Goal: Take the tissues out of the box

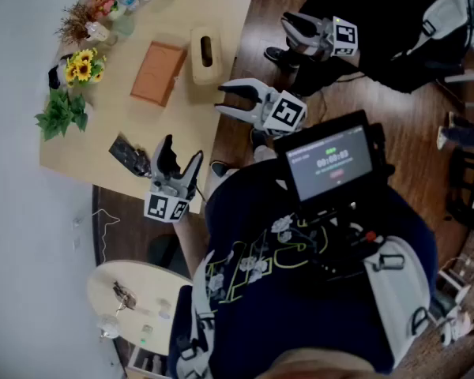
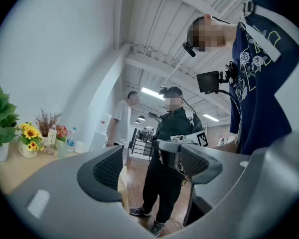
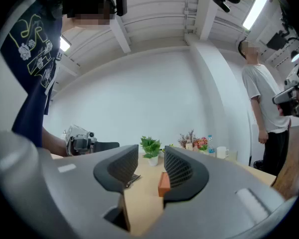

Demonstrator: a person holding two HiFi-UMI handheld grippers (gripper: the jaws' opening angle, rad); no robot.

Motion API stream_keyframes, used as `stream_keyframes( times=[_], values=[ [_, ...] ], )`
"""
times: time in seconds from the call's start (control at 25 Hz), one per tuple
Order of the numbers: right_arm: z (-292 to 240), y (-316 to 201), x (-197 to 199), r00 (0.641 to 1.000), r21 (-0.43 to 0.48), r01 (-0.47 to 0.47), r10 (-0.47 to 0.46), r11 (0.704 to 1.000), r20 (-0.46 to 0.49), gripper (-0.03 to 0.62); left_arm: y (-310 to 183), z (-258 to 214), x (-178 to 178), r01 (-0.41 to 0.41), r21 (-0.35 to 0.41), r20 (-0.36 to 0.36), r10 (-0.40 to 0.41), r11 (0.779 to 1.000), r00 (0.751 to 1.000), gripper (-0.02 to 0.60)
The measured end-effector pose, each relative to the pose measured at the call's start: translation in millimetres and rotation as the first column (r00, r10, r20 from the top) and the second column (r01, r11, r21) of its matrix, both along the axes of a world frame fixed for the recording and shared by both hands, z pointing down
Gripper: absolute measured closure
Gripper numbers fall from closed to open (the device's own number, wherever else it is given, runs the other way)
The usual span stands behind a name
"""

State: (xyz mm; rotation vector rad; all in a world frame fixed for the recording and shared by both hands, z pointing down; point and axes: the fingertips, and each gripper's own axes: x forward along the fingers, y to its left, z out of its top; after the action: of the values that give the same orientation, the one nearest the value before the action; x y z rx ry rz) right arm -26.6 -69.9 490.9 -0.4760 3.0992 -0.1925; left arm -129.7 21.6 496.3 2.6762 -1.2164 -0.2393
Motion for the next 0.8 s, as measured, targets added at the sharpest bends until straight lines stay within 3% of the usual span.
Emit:
stream_keyframes(
  times=[0.32,0.6,0.8],
  values=[
    [1.3,-3.7,1.3,1.000,-0.020,-0.009,0.008,1.000,-0.020,0.430,3.0,-5.5,6.1,-0.003,-0.020,0.000,0.003,1.000,1.000,0.209],
    [12.3,-21.0,2.2,0.995,-0.029,-0.073,0.071,0.997,-0.073,0.405,4.1,-0.8,1.6,0.009,-0.023,0.014,-0.009,1.000,1.000,0.209],
    [17.7,-29.0,-1.5,0.992,-0.045,-0.088,0.083,0.995,-0.097,0.393,0.9,-2.7,-0.1,0.024,-0.030,-0.017,-0.024,0.999,1.000,0.209]
  ],
)
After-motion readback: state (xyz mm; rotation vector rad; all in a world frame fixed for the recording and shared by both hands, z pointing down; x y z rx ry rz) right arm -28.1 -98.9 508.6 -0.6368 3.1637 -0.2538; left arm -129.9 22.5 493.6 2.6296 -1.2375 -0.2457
